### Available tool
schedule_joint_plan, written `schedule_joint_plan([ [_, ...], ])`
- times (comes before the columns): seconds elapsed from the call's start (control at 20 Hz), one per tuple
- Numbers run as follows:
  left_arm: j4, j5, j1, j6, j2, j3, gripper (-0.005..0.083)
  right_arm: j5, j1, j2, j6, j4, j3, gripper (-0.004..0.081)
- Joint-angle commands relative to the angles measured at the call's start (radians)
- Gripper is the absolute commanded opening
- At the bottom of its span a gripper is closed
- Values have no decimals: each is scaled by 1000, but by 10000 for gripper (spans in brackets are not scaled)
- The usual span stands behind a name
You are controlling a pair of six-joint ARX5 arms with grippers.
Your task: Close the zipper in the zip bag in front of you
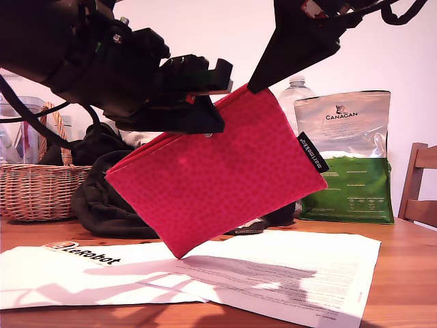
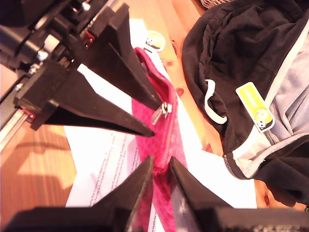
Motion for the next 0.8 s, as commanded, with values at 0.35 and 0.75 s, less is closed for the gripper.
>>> schedule_joint_plan([
  [0.35,14,-2,14,-53,17,8,35,-11,5,-13,2,13,15,-13],
  [0.75,11,105,31,-57,17,8,-24,-11,5,-13,2,13,15,-13],
])
